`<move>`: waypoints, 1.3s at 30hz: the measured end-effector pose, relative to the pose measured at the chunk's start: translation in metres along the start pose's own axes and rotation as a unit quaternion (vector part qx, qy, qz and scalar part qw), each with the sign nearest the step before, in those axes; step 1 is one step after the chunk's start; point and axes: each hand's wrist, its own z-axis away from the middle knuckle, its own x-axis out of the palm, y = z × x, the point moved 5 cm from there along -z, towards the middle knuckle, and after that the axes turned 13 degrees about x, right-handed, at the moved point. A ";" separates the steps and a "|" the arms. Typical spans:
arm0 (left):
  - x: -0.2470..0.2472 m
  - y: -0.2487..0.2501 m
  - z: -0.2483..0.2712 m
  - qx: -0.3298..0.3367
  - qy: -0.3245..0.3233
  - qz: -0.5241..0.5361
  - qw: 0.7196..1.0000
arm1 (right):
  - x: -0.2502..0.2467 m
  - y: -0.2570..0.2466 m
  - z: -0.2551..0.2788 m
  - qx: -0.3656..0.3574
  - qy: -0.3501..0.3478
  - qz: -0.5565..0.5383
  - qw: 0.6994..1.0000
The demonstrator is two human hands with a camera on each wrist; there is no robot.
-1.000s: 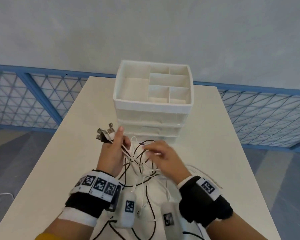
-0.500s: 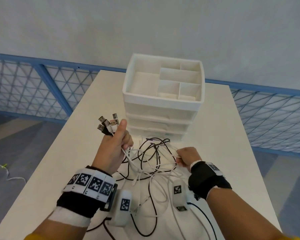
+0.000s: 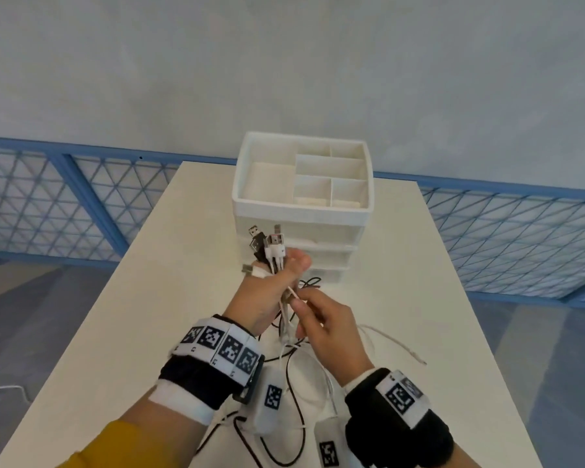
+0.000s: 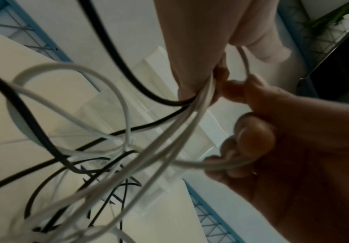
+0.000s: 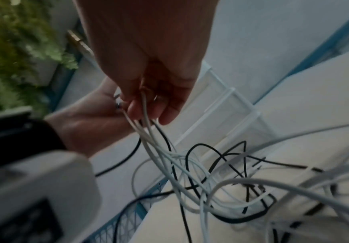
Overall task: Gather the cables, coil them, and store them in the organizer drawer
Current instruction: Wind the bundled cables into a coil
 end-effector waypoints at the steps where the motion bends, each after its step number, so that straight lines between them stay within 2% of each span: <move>1: 0.004 0.003 0.001 0.001 -0.005 0.014 1.000 | 0.000 -0.002 0.001 -0.014 0.012 0.020 1.000; 4: 0.004 0.005 0.001 0.016 -0.034 -0.033 0.999 | -0.007 -0.011 0.000 -0.029 0.040 0.027 0.998; 8: 0.014 0.022 0.005 0.042 -0.065 -0.162 0.984 | -0.004 -0.027 -0.005 0.002 -0.066 -0.054 0.996; 13: 0.016 0.038 -0.007 0.082 -0.079 -0.212 0.971 | -0.005 -0.056 -0.015 0.036 -0.143 -0.074 0.986; 16: 0.017 0.053 -0.011 0.108 -0.066 -0.243 0.962 | -0.003 -0.068 -0.017 0.029 -0.143 -0.045 0.988; 18: 0.019 0.064 -0.012 0.114 -0.070 -0.228 0.965 | -0.006 -0.074 -0.014 0.033 -0.144 -0.057 0.987; 20: 0.024 0.073 -0.009 0.094 -0.140 -0.152 0.974 | -0.012 -0.082 -0.013 0.031 -0.146 -0.095 0.984; 22: 0.031 0.069 0.001 0.063 -0.250 -0.103 0.961 | -0.022 -0.091 -0.011 0.025 -0.147 -0.186 0.971; 24: 0.039 0.053 0.015 0.032 -0.327 -0.117 0.937 | -0.034 -0.098 -0.012 0.032 -0.139 -0.272 0.952; 25: 0.042 0.043 0.019 0.033 -0.334 -0.149 0.930 | -0.041 -0.102 -0.012 0.034 -0.124 -0.286 0.950; 29: 0.033 0.016 0.010 0.099 -0.235 -0.265 0.930 | -0.078 -0.125 -0.008 0.017 -0.061 -0.321 0.945; 32: 0.007 0.010 0.000 0.150 -0.191 -0.374 0.895 | -0.101 -0.135 -0.005 0.002 -0.033 -0.338 0.941; 34: -0.002 0.009 0.000 0.177 -0.186 -0.423 0.869 | -0.111 -0.135 -0.003 -0.010 -0.018 -0.320 0.947; 37: -0.013 0.009 0.003 0.152 -0.160 -0.491 0.843 | -0.119 -0.136 0.001 -0.022 -0.005 -0.296 0.955; 39: -0.017 0.012 0.001 0.128 -0.175 -0.526 0.823 | -0.123 -0.139 0.002 -0.014 -0.007 -0.293 0.956</move>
